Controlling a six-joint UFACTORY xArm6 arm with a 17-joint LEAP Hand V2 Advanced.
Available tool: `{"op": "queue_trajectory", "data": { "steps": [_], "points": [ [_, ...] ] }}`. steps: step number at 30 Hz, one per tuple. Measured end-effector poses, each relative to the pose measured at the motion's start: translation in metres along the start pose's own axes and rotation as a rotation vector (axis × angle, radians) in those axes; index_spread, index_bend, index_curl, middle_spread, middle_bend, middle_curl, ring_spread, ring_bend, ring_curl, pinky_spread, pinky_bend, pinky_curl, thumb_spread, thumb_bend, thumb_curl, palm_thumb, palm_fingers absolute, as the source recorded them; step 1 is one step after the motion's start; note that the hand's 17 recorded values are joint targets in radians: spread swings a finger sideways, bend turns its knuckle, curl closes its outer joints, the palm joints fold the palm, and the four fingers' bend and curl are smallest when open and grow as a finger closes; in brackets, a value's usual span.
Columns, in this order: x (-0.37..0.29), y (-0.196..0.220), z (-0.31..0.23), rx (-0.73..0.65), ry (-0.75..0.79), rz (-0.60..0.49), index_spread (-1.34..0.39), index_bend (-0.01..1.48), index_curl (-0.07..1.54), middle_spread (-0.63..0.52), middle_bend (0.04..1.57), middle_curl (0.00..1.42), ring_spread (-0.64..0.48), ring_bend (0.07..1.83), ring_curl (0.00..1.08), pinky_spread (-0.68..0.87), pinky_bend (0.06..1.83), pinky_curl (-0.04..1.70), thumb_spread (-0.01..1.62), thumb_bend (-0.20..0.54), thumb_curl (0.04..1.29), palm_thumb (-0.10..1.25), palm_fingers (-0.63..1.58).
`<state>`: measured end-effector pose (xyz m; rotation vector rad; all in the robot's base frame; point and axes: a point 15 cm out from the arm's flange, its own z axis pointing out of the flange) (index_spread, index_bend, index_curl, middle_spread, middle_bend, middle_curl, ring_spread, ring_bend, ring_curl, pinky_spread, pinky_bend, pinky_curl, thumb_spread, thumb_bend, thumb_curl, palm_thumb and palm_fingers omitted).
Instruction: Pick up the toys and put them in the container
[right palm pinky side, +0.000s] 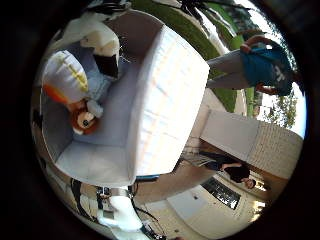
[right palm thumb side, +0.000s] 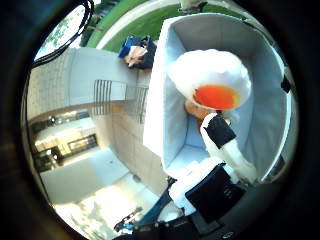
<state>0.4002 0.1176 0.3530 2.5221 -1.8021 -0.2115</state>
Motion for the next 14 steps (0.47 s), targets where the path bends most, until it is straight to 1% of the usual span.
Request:
{"op": "queue_trajectory", "data": {
  "steps": [3,9,14],
  "points": [
    [-0.003,0.001,-0.021,0.025,0.002,-0.005,-0.44,0.12,0.50,0.18,0.14,0.35,0.35,0.50,0.30,0.49,0.79,0.50,1.14,-0.024,0.46,0.77,-0.16],
    [-0.012,0.028,-0.052,0.003,-0.008,-0.017,-0.42,0.14,0.40,0.19,0.13,0.30,0.35,0.43,0.29,0.49,0.70,0.44,1.12,-0.024,0.45,0.78,-0.14],
    [-0.062,0.060,-0.081,0.059,-0.080,-0.084,-0.37,0.17,0.37,0.19,0.13,0.28,0.35,0.38,0.29,0.49,0.64,0.40,1.14,-0.026,0.44,0.78,-0.09]
  ]
}}
